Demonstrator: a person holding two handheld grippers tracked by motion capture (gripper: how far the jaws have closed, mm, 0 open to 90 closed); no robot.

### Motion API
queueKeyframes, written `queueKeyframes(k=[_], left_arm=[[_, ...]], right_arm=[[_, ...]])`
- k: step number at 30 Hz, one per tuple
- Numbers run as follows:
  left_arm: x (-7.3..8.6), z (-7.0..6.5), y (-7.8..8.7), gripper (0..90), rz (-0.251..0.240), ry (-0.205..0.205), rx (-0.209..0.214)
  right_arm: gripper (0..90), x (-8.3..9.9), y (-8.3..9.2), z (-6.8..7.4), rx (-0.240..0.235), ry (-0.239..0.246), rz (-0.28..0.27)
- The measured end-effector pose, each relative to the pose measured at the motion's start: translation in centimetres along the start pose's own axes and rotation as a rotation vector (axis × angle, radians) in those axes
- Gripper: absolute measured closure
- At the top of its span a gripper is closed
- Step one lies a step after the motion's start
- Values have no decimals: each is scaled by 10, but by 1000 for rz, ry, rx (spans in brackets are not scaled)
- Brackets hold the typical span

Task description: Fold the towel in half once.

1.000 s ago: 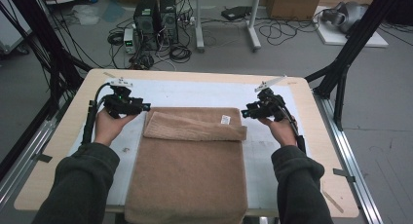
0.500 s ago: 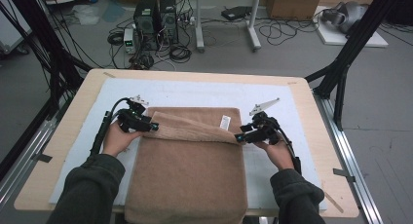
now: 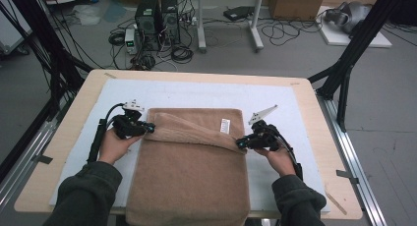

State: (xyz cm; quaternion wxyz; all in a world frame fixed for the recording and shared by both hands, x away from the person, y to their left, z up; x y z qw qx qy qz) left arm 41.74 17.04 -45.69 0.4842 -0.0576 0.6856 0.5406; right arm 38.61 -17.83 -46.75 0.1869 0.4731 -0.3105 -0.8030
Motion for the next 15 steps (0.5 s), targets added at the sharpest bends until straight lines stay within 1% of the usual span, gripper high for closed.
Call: queueKeyframes(k=[1,2,3,4,5,6,7,8,9,10,11,12,13,15], left_arm=[[2,-2,5,845,-10,-1,8],[5,-4,10,845,-31,-12,7],[9,-8,15,844,-60,-30,4],[14,-11,20,843,-73,-34,5],[19,-14,22,840,-72,-36,14],[24,-18,24,838,-69,-48,17],[30,-22,26,836,-58,-70,21],[36,-25,26,834,-51,-80,24],[41,-27,25,827,-37,-79,24],[45,-28,23,818,-20,-80,29],[48,-28,22,807,-14,-79,34],[49,-28,21,788,-8,-72,41],[50,-27,20,732,-2,-56,38],[49,-25,18,570,0,-25,34]], right_arm=[[778,0,0,1,3,2,2],[744,0,1,2,7,-2,0],[745,1,1,5,-15,-5,-7],[746,1,2,7,-19,11,-9],[739,2,2,10,-12,18,-6],[711,3,2,10,-5,14,-2],[674,4,2,9,8,7,-4],[632,5,3,6,29,7,-6],[607,6,3,3,46,-11,-13],[603,6,4,-1,51,-33,-20],[596,7,3,-3,53,-39,-25],[592,8,2,-5,59,-48,-20],[587,9,0,-7,59,-48,-9],[593,12,-5,-9,57,-55,14]])
Point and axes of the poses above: each handheld gripper's, and its own axes: y roughly backward along the jaws, x roughly out of its underside, z roughly to its left, the point moved 8 cm from there along -y, roughly forward along the jaws, and after that the axes turned 11 degrees about -x, right-handed, at the moved point
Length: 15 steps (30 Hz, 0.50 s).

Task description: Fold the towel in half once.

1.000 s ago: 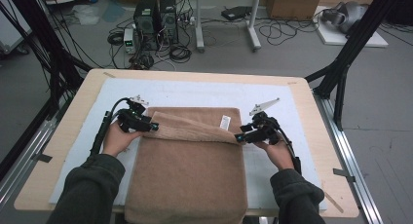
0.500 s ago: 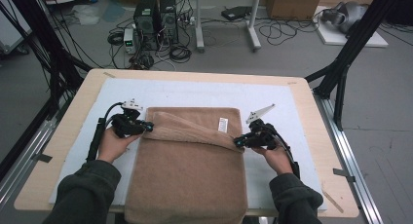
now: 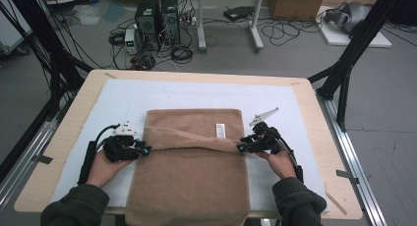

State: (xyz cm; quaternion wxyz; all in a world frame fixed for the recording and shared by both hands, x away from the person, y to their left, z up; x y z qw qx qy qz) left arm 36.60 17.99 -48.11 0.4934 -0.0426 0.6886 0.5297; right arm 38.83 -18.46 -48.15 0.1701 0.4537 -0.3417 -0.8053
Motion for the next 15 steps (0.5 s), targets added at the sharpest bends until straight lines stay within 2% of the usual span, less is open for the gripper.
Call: queueKeyframes(k=[1,3,6,7,9,11,15], left_arm=[[-1,2,-1,499,0,16,-1],[-6,3,-2,418,-15,59,11],[-13,-1,1,412,-54,57,29],[-13,-4,2,447,-58,45,43],[-11,-11,6,644,-58,-10,67],[-10,-14,9,820,-56,-32,76],[-7,-15,21,852,-65,-38,72]], right_arm=[[613,1,-3,0,-4,0,7],[665,2,-6,0,-20,6,16],[764,1,-8,4,-42,15,25],[781,1,-8,5,-37,27,31],[813,1,-7,9,-39,42,41],[823,1,-5,12,-42,57,41],[828,-2,3,23,-37,77,10]])
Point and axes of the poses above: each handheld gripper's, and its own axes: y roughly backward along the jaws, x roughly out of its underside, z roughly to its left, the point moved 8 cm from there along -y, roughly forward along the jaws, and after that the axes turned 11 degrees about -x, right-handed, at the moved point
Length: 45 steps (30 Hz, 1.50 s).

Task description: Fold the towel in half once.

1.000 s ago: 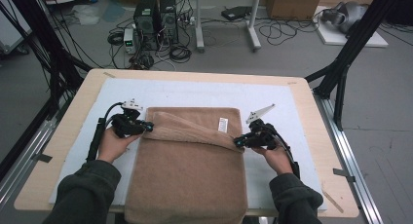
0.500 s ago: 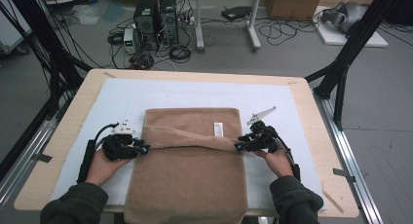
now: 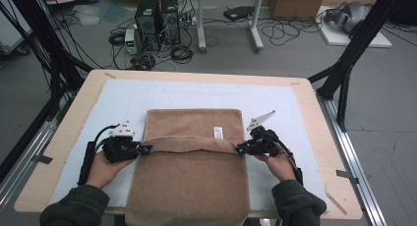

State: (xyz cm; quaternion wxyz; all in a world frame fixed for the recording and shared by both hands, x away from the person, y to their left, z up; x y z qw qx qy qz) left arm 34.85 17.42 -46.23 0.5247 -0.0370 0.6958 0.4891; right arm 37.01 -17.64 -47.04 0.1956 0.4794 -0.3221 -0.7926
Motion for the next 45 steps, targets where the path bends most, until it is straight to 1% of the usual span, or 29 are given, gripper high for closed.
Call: queueKeyframes(k=[1,2,4,7,8,10,11,12,14,16,17,18,19,20,21,22,24,25,26,27,28,30,33,36,39,41,42,44,45], left_arm=[[0,-1,4,853,-9,5,0],[1,-1,8,854,-13,-1,-2],[3,-2,17,855,-24,-9,-11],[12,-7,32,855,-29,-25,-13],[17,-10,35,855,-28,-28,-20],[27,-17,40,853,-30,-31,-18],[35,-22,43,852,-28,-30,-15],[41,-26,45,852,-27,-27,-11],[52,-35,50,852,-24,-27,1],[60,-43,58,850,-30,-27,19],[63,-47,63,840,-31,-36,28],[65,-51,68,811,-33,-41,32],[67,-54,72,733,-33,-43,35],[68,-55,77,642,-29,-45,40],[68,-56,82,568,-31,-43,43],[68,-56,86,517,-35,-38,46],[65,-54,93,484,-42,-38,51],[62,-52,94,470,-49,-31,47],[59,-50,95,463,-51,-34,39],[56,-48,94,457,-54,-26,39],[54,-47,93,451,-58,-23,43],[49,-44,90,437,-64,-21,50],[44,-38,87,428,-75,-14,56],[40,-31,90,420,-91,-1,55],[37,-28,95,418,-102,5,44],[37,-25,96,415,-101,4,34],[36,-24,95,415,-103,6,30],[33,-22,90,410,-99,4,20],[31,-21,87,409,-97,2,15]], right_arm=[[841,-2,3,3,1,10,-19],[841,-4,6,9,-10,19,-32],[841,-8,12,21,-12,51,-59],[842,-8,18,42,-27,104,-79],[842,-6,17,49,-33,113,-82],[842,0,15,63,-49,129,-80],[843,3,14,68,-52,130,-79],[843,8,12,76,-61,145,-72],[843,15,10,90,-73,158,-60],[844,22,11,106,-102,185,-67],[844,26,12,114,-107,198,-63],[842,29,14,122,-112,205,-61],[826,32,16,130,-130,220,-66],[769,33,18,136,-136,236,-73],[750,33,20,140,-147,232,-78],[728,33,22,142,-160,233,-83],[681,29,28,139,-140,236,-92],[675,27,29,136,-143,228,-96],[657,24,30,131,-137,226,-101],[650,21,31,126,-128,220,-104],[636,18,31,122,-130,219,-105],[620,13,30,110,-97,213,-102],[584,7,26,88,-50,176,-88],[552,1,23,65,-11,141,-90],[530,-5,20,47,13,116,-90],[515,-9,18,40,21,104,-101],[509,-11,16,36,33,104,-104],[499,-14,13,30,43,103,-107],[490,-15,11,27,50,94,-106]])
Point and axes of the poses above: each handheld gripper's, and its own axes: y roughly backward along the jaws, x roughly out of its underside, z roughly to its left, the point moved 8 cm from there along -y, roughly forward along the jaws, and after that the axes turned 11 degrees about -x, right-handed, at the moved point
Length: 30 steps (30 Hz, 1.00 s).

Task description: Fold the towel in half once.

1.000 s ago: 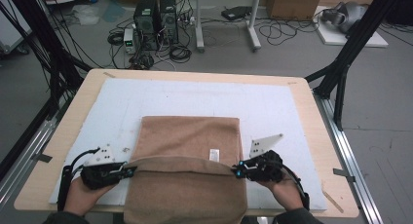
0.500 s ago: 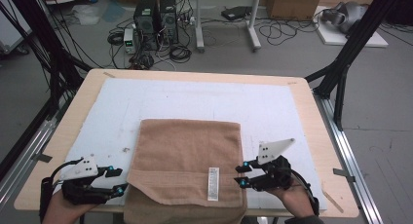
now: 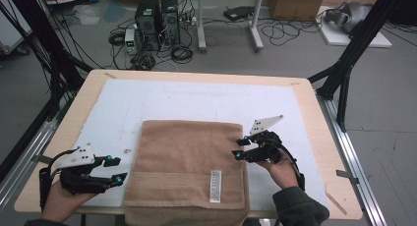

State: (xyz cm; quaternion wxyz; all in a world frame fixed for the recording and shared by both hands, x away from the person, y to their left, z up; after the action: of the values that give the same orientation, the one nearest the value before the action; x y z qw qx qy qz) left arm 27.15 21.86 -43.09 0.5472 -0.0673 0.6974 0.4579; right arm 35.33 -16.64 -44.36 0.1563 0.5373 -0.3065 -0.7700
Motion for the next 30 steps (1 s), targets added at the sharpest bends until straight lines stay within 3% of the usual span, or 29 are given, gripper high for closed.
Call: queueKeyframes(k=[4,7,10,12,15,16,18,20,21,23,27,30], left_arm=[[-10,9,-21,409,8,5,-14],[-19,20,-39,408,7,14,-43],[-28,34,-56,402,13,25,-92],[-34,46,-70,406,33,29,-146],[-43,63,-90,420,43,61,-180],[-44,70,-96,427,53,66,-199],[-44,79,-109,443,66,95,-196],[-38,88,-122,439,94,94,-236],[-34,91,-128,436,112,103,-240],[-26,99,-137,419,142,143,-248],[-20,104,-149,410,144,196,-226],[-22,104,-151,505,137,197,-226]], right_arm=[[449,-4,-6,-15,35,-17,7],[438,-7,-9,-25,30,-33,19],[418,-12,-9,-35,53,-34,27],[402,-16,-8,-44,74,-40,24],[382,-20,-7,-59,105,-62,10],[371,-21,-8,-65,114,-71,11],[365,-20,-10,-74,129,-89,17],[355,-19,-15,-82,115,-126,19],[356,-19,-18,-85,106,-133,11],[359,-15,-21,-92,134,-141,41],[372,-5,-29,-105,143,-184,63],[448,2,-35,-111,137,-203,88]])
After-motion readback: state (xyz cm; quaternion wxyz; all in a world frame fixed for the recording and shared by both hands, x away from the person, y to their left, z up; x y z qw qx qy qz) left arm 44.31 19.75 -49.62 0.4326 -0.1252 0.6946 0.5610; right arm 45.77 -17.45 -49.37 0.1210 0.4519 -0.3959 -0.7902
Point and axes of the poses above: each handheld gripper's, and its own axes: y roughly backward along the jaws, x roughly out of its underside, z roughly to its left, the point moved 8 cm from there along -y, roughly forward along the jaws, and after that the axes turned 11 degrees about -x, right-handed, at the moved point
